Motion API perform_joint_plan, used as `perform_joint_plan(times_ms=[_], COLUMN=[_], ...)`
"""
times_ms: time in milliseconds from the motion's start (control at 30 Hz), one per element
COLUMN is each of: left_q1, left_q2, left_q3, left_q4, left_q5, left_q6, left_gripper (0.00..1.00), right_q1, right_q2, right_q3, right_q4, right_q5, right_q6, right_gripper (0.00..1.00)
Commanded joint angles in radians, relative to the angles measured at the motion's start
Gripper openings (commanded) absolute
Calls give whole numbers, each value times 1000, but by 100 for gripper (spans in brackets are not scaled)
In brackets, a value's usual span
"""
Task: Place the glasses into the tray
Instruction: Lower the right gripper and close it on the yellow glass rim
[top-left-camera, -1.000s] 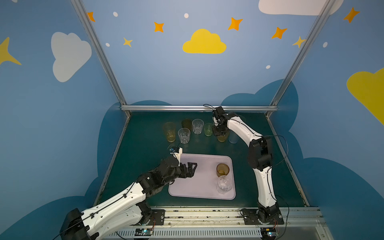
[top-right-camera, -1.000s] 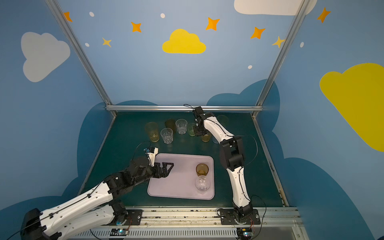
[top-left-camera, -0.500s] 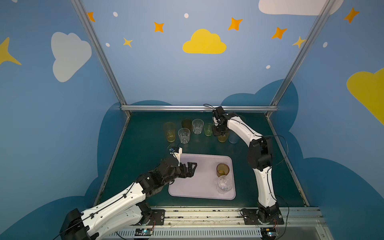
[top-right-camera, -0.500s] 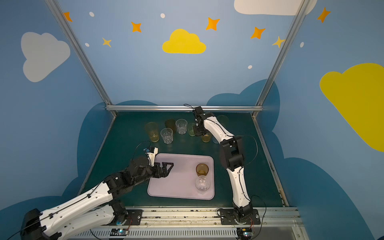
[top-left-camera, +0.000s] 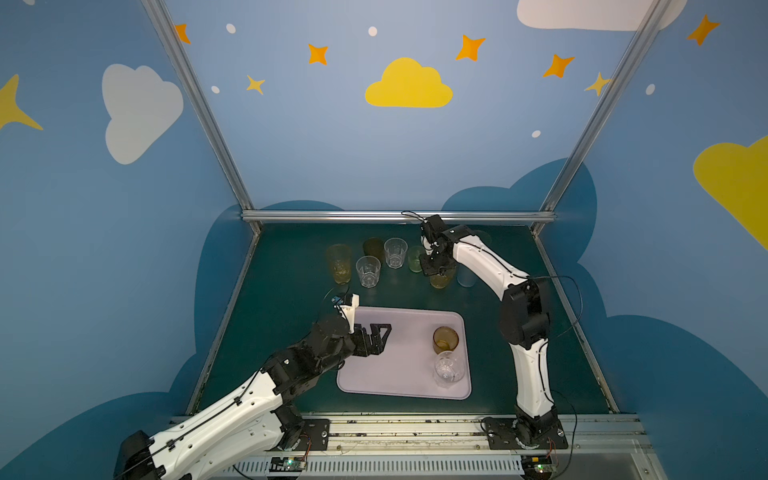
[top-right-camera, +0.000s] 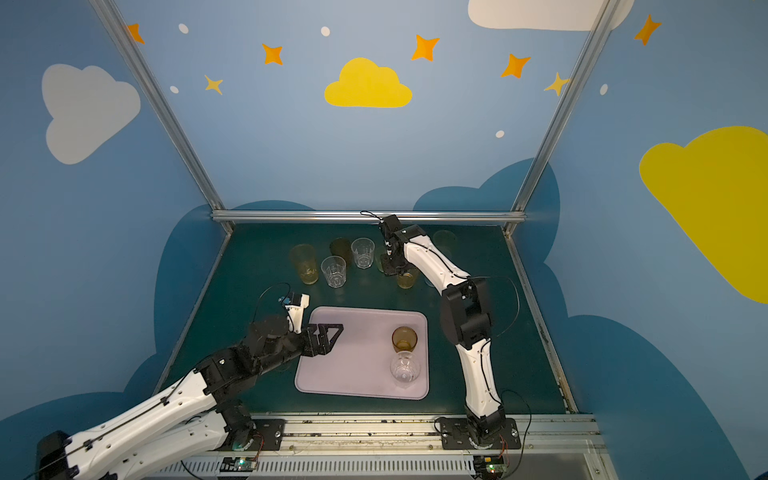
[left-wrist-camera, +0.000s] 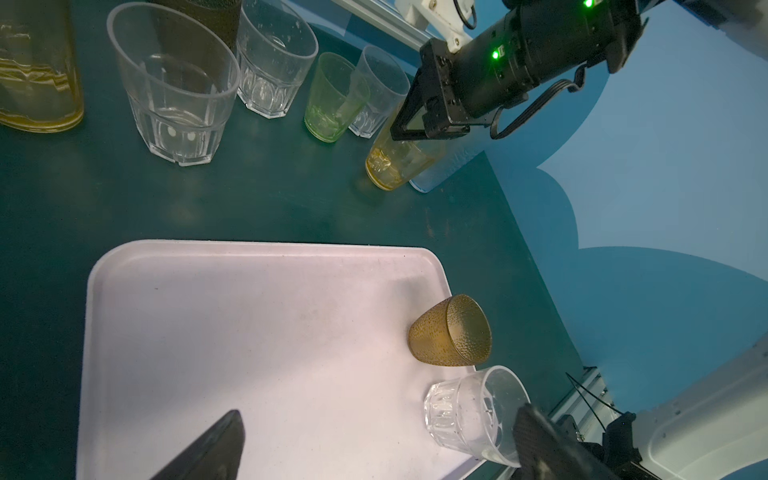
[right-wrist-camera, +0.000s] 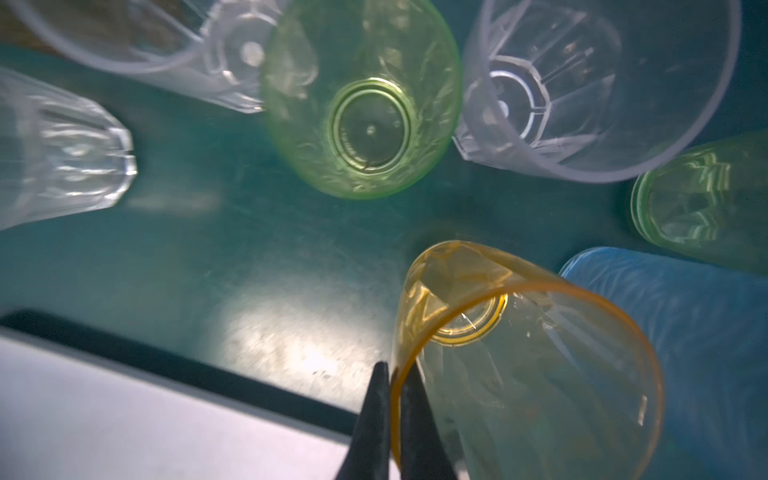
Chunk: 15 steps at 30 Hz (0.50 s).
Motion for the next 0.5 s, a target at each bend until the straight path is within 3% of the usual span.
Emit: perform_joint_plan(times_ms=[0,467], left_q1=[4,5], left_q2=[-28,-151], left_q3=[3,-4], left_q4=[-23,-111], left_q5=[11,1], left_q6=[-10,3], left_gripper=[100,100], right_q1=[18,152], right_q2=[-90,-351], right_q3=[-18,-203], right_q4=[-8,-2], right_q5=[6,17], right_q6=[29,140], right_gripper=[0,0])
